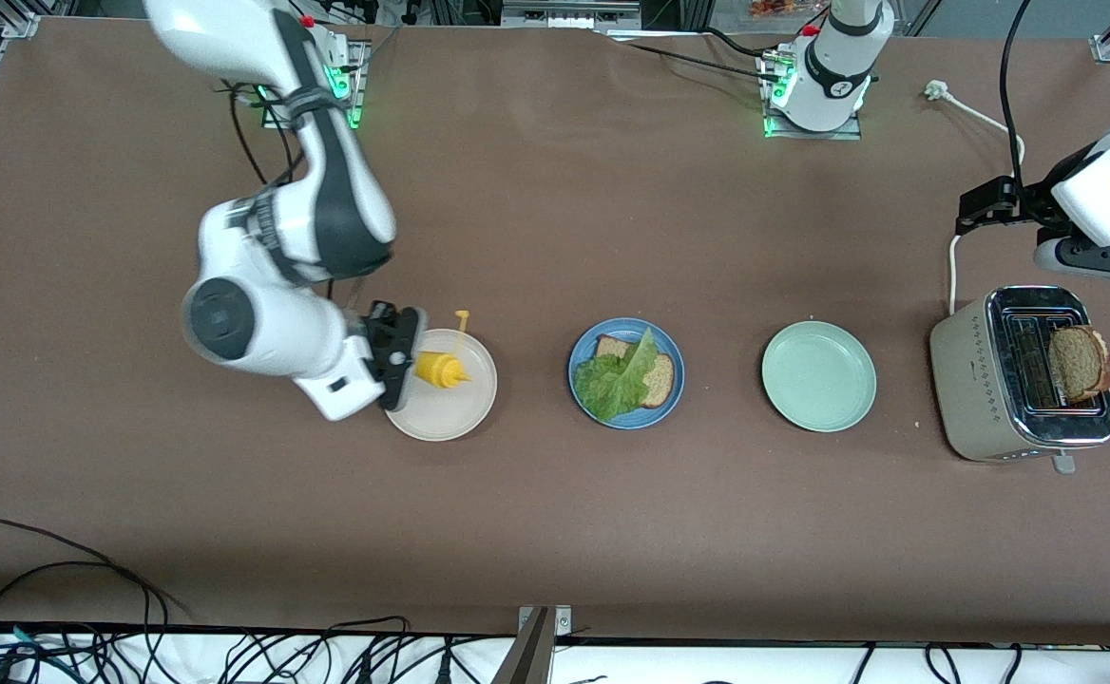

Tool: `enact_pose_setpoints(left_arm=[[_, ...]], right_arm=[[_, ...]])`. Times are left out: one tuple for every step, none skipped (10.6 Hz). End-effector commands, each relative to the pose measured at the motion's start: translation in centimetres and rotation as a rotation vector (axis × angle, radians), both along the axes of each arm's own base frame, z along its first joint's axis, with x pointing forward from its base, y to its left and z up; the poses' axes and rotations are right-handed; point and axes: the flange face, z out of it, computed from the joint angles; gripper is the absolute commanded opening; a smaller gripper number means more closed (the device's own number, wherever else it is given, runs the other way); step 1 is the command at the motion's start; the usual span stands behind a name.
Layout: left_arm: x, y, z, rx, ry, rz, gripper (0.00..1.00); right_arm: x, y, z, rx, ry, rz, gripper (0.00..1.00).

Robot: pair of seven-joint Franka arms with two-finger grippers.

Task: Make sandwich in blue plate with both arms
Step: 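Set the mustard bottle back down while the left gripper moves over the toaster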

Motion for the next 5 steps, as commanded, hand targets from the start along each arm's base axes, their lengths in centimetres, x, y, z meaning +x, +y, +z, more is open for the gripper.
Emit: enact_pose_setpoints(left_arm=[[0.1, 0.4, 0.6, 0.021, 0.003, 0.002, 1.00], [0.1, 0.7, 0.7, 0.046, 0.002, 0.000, 1.00], [0.1, 0.9, 0.7, 0.059, 0.002, -0.001, 1.00], [0.1, 1.4, 0.7, 0.060, 0.002, 0.007, 1.00], [0.1, 1.7, 0.7, 0.059, 0.002, 0.012, 1.00]], right_arm=[[1.3, -8.8, -1.5, 0.274, 0.071, 0.087, 0.00], [1.7, -11.0, -2.0, 0.323, 0.064, 0.113, 0.00], [1.9, -12.9, -2.9, 0.378, 0.073, 0.122, 0.00], [2.2, -14.3, -4.7, 0.435, 0.085, 0.131, 0.00], [2.6, -15.9, -7.1, 0.489, 0.073, 0.144, 0.00]])
